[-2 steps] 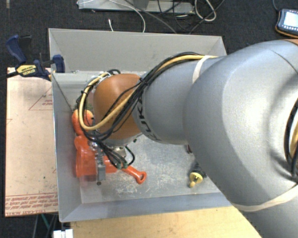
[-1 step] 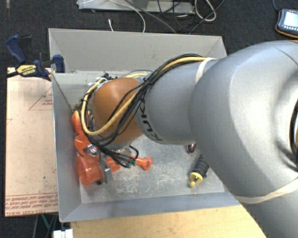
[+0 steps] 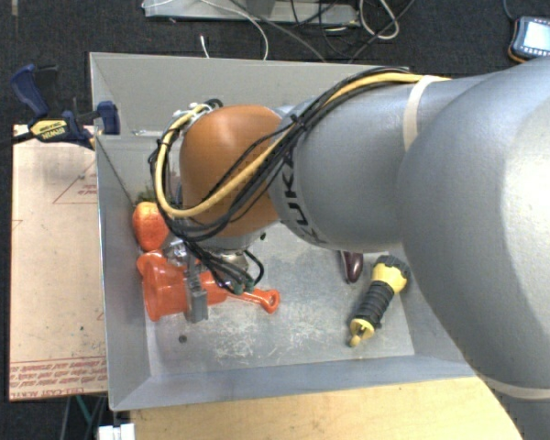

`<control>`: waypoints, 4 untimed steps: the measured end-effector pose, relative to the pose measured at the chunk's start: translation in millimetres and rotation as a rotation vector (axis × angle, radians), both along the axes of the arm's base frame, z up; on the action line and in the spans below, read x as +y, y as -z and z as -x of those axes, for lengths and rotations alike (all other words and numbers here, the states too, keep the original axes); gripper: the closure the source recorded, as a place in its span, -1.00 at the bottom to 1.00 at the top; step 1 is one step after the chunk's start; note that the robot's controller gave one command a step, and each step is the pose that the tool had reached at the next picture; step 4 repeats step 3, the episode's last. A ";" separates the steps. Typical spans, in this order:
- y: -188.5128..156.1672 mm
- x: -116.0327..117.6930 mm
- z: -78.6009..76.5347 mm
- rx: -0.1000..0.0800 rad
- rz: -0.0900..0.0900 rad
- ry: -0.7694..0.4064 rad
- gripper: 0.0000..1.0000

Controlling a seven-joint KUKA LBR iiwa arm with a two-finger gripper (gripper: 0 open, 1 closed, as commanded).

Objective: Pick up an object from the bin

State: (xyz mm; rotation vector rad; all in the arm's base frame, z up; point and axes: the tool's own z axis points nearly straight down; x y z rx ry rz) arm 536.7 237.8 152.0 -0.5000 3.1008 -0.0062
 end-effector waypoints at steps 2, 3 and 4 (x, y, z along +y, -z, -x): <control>-179.2 0.4 17.9 -0.003 -0.001 0.048 1.00; -176.1 4.2 15.1 -0.021 -0.009 0.050 1.00; -176.1 4.2 15.1 -0.021 -0.009 0.050 1.00</control>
Offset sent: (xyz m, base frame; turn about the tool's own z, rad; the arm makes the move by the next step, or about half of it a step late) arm -0.0208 0.0001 0.1849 0.0426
